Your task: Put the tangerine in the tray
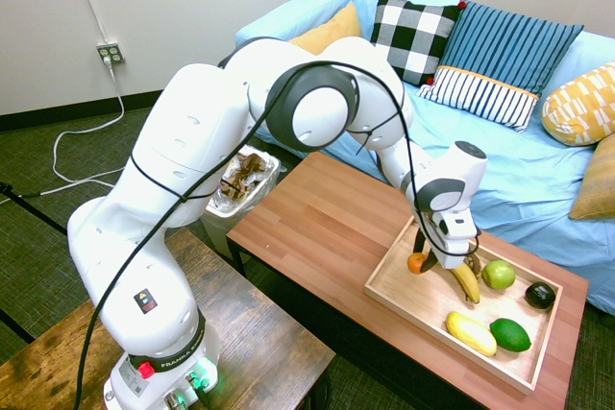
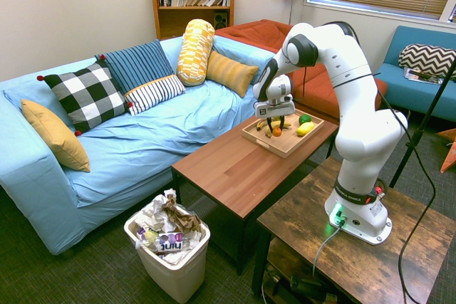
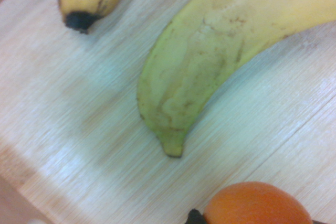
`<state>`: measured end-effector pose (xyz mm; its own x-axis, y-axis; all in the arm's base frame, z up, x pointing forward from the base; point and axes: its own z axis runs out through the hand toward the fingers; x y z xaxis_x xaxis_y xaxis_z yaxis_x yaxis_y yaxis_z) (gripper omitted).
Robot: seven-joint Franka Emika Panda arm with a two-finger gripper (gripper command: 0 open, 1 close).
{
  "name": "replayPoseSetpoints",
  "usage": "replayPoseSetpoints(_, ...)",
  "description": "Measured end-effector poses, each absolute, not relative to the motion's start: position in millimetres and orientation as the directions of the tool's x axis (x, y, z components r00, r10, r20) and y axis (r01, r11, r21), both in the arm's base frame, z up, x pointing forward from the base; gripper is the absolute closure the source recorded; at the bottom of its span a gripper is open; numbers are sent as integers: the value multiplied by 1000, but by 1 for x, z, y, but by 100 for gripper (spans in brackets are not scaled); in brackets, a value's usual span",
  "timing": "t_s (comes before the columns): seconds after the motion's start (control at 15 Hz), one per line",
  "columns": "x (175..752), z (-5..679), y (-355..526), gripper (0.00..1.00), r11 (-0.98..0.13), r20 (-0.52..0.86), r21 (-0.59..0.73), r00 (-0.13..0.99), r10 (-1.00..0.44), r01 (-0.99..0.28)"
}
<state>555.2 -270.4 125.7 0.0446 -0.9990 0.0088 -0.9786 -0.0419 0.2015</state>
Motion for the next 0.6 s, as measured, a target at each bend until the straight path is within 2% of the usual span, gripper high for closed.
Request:
replayPoseSetpoints(0.33, 562, 105, -273, 100, -32, -10, 234, 31, -999, -972)
replayPoseSetpoints(0.4, 564, 103, -273, 0, -34, -14, 240, 32, -999, -970)
replayPoseSetpoints(0.6, 569, 104, -272, 0, -38, -24, 242, 33, -999, -969)
